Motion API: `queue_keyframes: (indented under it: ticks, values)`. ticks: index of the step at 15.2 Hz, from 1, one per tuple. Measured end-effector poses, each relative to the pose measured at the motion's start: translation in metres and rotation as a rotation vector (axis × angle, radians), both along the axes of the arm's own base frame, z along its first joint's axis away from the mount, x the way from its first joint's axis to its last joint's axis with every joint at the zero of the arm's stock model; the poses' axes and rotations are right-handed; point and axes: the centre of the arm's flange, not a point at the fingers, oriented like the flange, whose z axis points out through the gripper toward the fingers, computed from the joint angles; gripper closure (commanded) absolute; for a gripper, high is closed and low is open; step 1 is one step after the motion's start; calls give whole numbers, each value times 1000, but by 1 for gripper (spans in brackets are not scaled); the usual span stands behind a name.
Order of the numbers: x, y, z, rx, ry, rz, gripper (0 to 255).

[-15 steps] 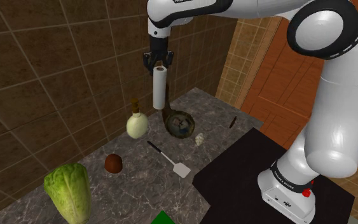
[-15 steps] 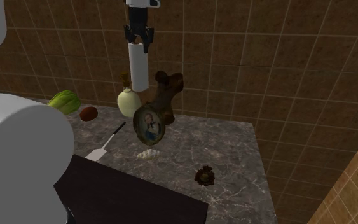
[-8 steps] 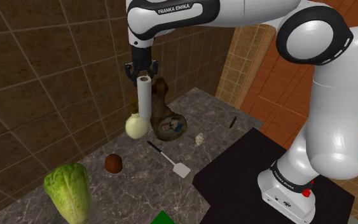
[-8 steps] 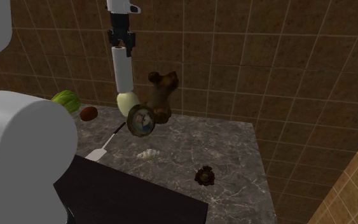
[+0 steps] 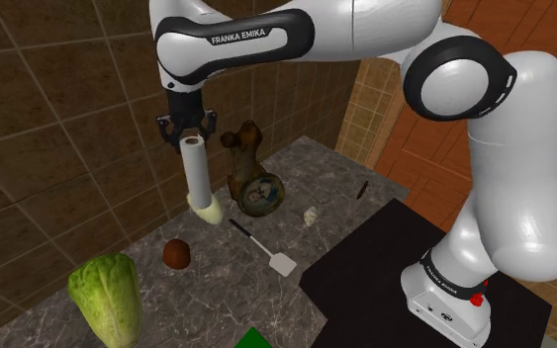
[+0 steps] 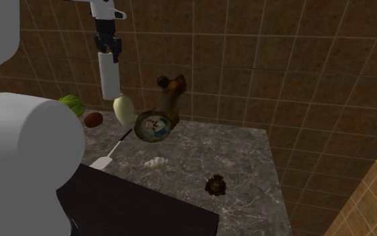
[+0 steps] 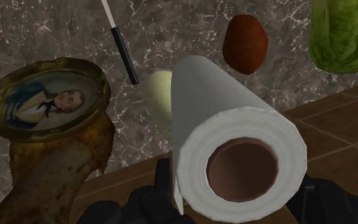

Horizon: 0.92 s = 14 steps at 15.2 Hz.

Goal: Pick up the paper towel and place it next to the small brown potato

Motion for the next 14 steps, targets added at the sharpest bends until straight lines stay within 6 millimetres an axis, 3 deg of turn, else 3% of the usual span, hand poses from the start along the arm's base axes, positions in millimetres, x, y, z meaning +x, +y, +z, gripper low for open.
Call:
queue_keyframes:
  ticks: [5, 14]
  values:
    - [-5, 59, -20, -3, 5, 0, 255]
    - [-10, 68, -66, -3, 5, -1, 255]
